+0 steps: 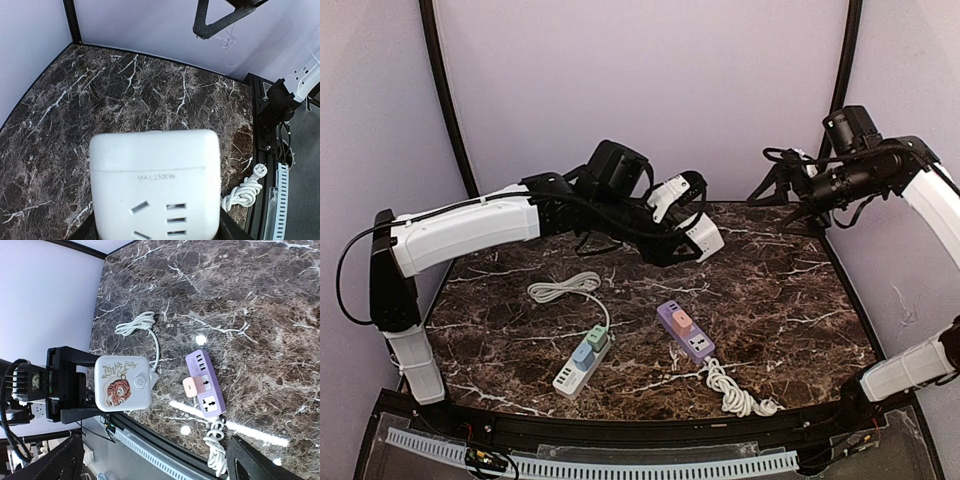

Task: Insert the plug

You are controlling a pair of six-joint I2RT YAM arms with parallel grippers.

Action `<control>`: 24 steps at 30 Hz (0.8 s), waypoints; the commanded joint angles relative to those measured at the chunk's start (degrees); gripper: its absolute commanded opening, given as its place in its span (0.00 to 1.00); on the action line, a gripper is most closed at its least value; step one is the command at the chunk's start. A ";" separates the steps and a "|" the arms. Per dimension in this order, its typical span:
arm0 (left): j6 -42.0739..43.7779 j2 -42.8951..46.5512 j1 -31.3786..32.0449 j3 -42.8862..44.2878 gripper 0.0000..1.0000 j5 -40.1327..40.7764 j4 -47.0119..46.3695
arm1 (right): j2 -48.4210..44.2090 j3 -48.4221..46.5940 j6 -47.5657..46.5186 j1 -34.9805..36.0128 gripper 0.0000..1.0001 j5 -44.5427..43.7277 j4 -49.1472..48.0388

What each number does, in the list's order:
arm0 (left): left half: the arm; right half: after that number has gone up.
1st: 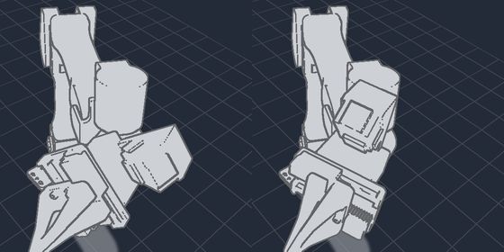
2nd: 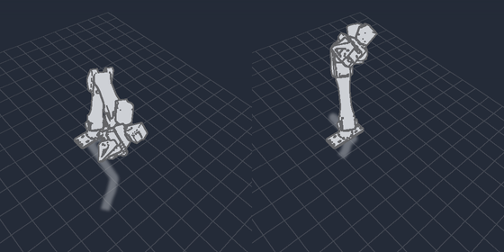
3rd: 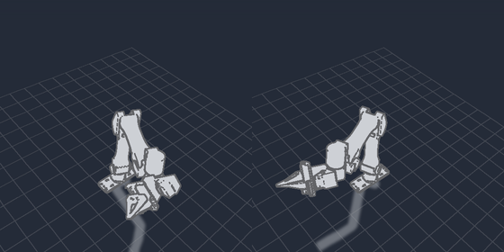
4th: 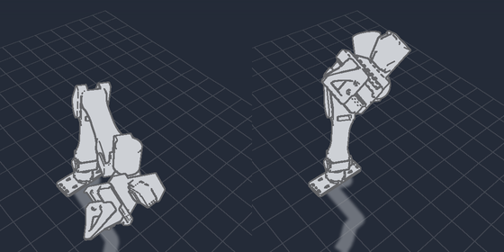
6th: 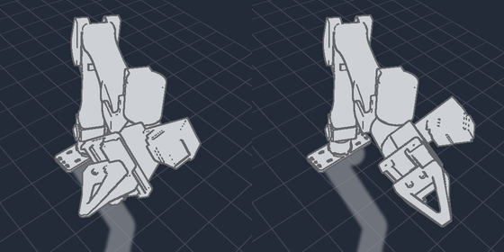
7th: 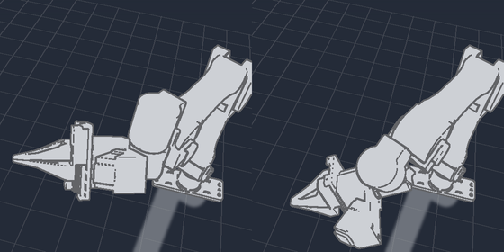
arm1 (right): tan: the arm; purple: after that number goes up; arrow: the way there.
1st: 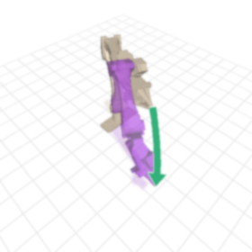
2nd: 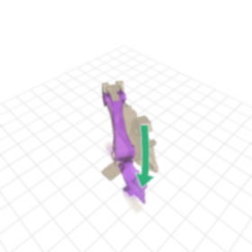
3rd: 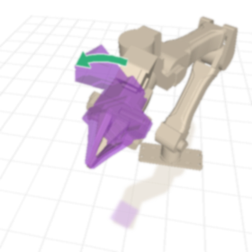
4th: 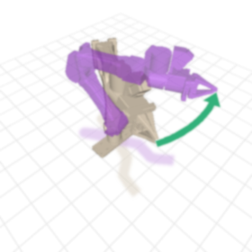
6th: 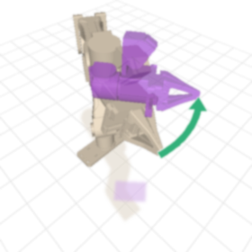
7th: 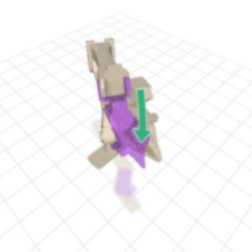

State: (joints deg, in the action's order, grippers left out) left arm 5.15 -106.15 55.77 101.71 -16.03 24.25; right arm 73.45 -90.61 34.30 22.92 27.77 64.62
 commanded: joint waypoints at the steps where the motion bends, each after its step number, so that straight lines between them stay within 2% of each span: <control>1: 3.50 9.04 -0.02 -6.38 0.01 -1.50 -10.36 | 1.19 -1.32 -0.43 -0.40 0.99 9.56 -0.29; 5: 5.42 11.24 0.01 -9.35 0.01 -2.78 -12.32 | 1.89 0.21 0.45 -0.55 0.99 16.00 -0.72; 15: 7.10 11.01 1.01 -9.37 0.01 -3.73 -11.95 | 1.26 3.20 2.48 -0.47 0.99 25.94 -3.90; 24: 7.47 9.79 3.60 -8.15 0.01 -3.88 -11.68 | -0.61 6.49 4.45 -0.36 0.99 27.07 -6.90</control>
State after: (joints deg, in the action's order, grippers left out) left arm 11.64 -96.66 58.37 92.84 -18.59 14.44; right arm 74.00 -85.03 37.63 22.81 53.21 60.49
